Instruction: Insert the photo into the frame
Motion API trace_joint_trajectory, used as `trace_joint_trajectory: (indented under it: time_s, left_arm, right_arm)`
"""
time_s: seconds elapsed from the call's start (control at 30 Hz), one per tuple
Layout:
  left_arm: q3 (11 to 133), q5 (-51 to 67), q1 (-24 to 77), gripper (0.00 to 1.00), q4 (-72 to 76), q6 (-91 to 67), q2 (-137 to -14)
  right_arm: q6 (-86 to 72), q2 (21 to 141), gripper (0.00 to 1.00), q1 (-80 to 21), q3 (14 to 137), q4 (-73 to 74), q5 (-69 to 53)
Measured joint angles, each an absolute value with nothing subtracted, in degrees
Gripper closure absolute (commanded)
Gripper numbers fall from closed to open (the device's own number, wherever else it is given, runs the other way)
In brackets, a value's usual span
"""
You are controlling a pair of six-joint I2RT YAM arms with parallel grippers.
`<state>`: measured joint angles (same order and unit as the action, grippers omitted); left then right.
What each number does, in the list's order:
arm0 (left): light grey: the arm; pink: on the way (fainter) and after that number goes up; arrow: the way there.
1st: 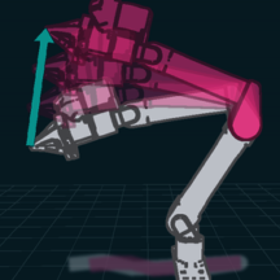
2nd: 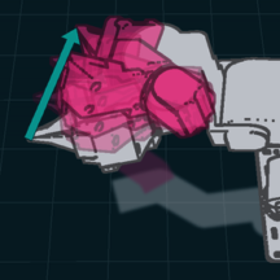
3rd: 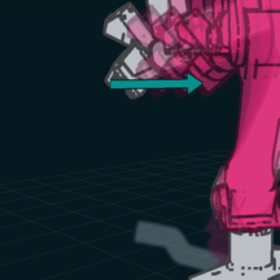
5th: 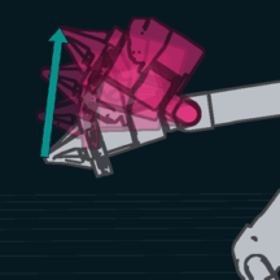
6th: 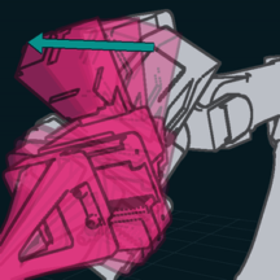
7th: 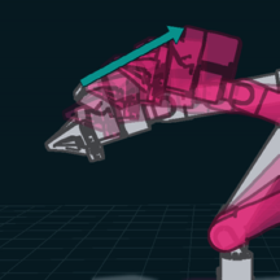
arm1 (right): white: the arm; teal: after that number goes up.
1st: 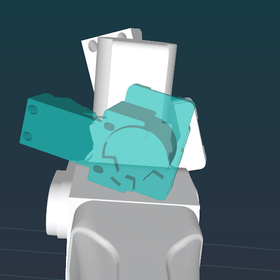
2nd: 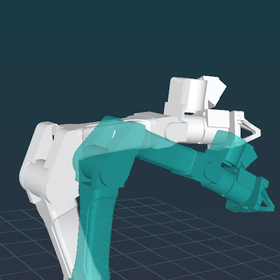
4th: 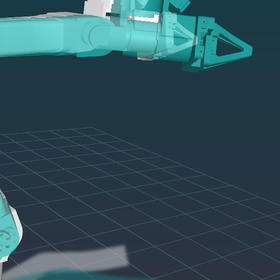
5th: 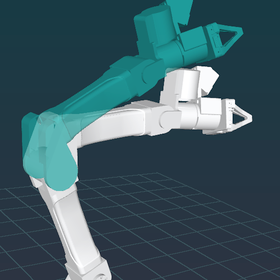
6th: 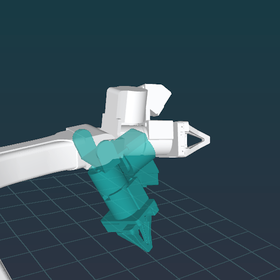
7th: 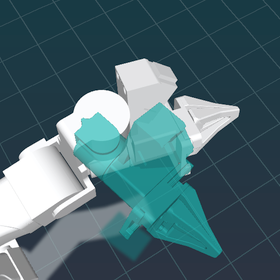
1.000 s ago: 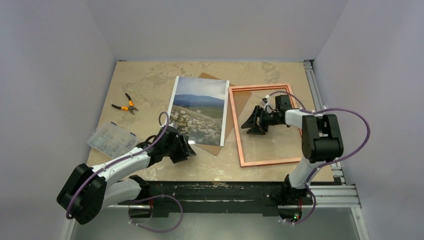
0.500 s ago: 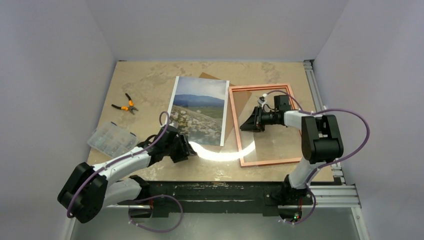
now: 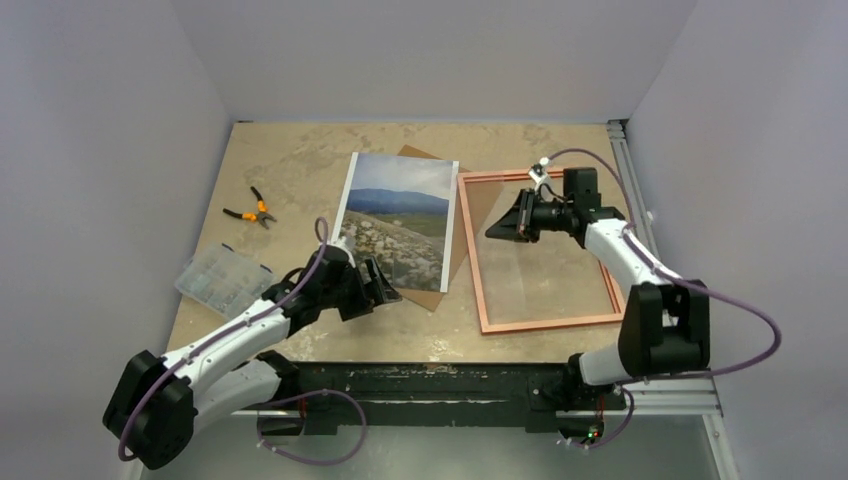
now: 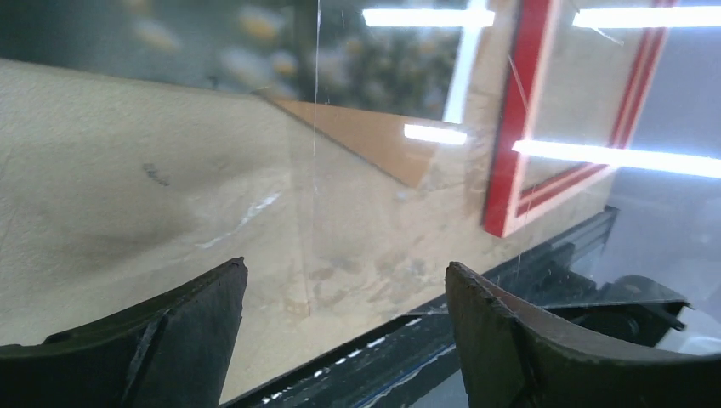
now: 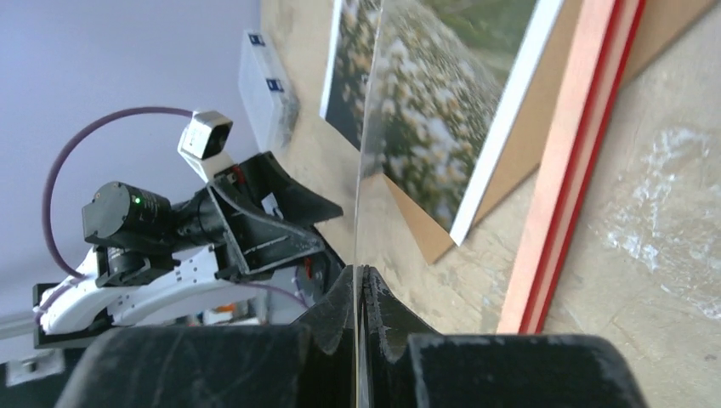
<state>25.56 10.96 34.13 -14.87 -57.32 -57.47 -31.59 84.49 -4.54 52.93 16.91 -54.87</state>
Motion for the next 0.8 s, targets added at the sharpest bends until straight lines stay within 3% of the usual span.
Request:
trace_joint_trajectory:
  time_s: [0.33,0.8]
  left_arm:
    - [34.2,12.25,35.4,0.13,-16.16,-56.4,-56.95]
    - [69.54,4.51,49.04,0.22,-24.69,-57.52,-93.36]
  right_arm:
    - [-33.15,68.27,1.0,-4.58,68.16,29.32,-40.73]
    - [-29.76,61.6,1.0,-4.6,90.48,49.32,-17.78]
